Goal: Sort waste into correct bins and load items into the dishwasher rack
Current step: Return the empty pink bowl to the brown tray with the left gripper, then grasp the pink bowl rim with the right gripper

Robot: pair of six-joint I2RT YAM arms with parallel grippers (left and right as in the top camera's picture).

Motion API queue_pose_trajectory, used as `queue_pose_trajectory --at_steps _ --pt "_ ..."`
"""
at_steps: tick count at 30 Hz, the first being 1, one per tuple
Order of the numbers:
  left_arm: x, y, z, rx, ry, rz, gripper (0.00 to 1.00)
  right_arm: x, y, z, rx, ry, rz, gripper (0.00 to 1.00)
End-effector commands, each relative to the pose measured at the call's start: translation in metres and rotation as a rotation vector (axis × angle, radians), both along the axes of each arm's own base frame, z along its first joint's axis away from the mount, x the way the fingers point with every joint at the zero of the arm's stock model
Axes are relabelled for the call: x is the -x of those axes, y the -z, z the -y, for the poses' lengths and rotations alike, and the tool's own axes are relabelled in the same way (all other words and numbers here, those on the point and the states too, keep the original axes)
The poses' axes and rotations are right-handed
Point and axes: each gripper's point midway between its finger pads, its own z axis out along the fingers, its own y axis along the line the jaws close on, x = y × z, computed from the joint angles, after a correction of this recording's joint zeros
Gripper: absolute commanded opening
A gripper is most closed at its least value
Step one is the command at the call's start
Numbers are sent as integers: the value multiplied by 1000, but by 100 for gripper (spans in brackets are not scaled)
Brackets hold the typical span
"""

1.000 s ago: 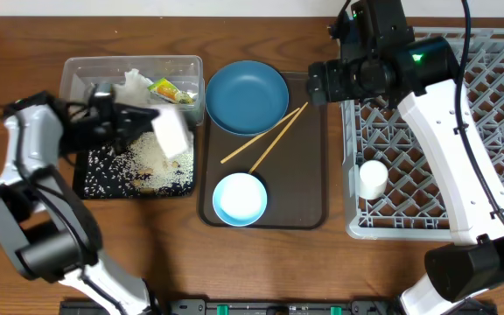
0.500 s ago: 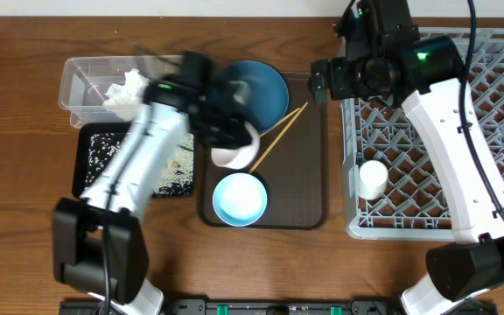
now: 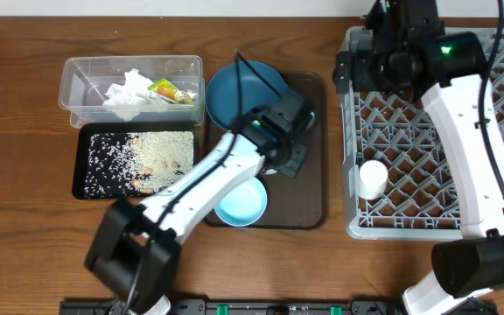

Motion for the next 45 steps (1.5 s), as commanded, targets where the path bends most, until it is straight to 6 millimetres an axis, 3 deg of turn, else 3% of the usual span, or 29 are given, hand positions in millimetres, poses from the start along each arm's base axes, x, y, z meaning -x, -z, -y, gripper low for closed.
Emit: queue_pose_trajectory --at_steps 1,7,16,18,22,25,28,32,37,40,45 --pt "-3 17 2 -51 -10 5 6 -5 -2 17 8 42 8 99" --pt "-4 18 8 -34 -19 8 6 -10 -2 47 -6 130 3 99" --pt "-2 17 15 10 -34 -15 12 -10 -2 50 -13 139 -2 99" --pt "1 17 18 24 -26 -28 16 -10 -2 50 -14 138 -3 99" --pt "-2 14 17 33 -42 -28 38 -8 -3 39 -59 108 -10 99" --pt "-15 -2 7 68 -139 -23 42 -6 -4 26 -101 70 -17 99" --pt "-32 -29 -18 114 -260 -4 45 -2 -4 10 -111 33 -22 99" --pt "-51 -70 -82 184 -524 9 47 3 4 -15 -121 -3 -41 92" --pt "-53 -113 -162 223 -707 71 47 11 36 -51 -118 -77 -68 81" --pt "-50 -128 -193 223 -755 109 47 16 62 -65 -125 -87 -93 73" --pt "-49 -133 -218 214 -803 126 47 27 103 -87 -122 -139 -115 64"
